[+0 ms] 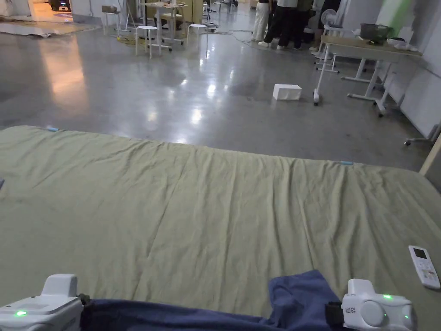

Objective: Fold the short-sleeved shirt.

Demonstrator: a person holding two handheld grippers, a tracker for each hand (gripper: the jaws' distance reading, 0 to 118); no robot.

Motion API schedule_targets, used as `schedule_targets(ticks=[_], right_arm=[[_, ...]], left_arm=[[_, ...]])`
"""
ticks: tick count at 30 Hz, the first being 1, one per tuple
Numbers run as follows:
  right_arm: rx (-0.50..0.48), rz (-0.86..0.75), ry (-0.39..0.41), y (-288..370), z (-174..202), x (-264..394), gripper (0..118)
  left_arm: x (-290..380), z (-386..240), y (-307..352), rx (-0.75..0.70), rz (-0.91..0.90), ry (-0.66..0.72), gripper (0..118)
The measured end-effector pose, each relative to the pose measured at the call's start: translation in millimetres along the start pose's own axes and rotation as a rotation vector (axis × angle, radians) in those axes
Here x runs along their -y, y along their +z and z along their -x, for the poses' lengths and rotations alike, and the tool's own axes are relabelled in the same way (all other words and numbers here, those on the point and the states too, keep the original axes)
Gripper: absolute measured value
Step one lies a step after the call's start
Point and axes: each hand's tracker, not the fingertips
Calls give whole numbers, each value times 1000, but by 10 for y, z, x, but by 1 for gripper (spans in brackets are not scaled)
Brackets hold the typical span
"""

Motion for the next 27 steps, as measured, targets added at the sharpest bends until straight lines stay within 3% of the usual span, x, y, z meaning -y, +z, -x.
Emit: schedule_targets(ticks=[4, 5, 6, 7, 13, 16, 20, 27], right_arm=[[-20, 76, -28, -48, 32, 53, 51], [-3, 63, -35, -12, 50, 42, 42], [-3, 66, -29, 9, 64, 30, 10], [-26, 58, -14, 25, 73, 22, 2], [-21, 9, 28, 79, 111, 143, 2], [-38, -13, 9, 117, 49, 164, 2], [-46, -81, -50, 559, 4, 218, 2], [-50, -200, -43, 1322, -42, 381, 2]], left_arm=[[60, -85, 23, 0, 20, -8, 3], [72, -86, 0, -5, 27, -20, 3], [86, -88, -3, -9, 30, -26, 3], [95, -82, -6, -12, 31, -28, 3], [99, -68, 51, -23, 45, -11, 3], [106, -49, 97, -21, 38, -18, 3], [78, 4, 184, -16, 21, -20, 3], [38, 163, 517, 16, -36, -1, 3]])
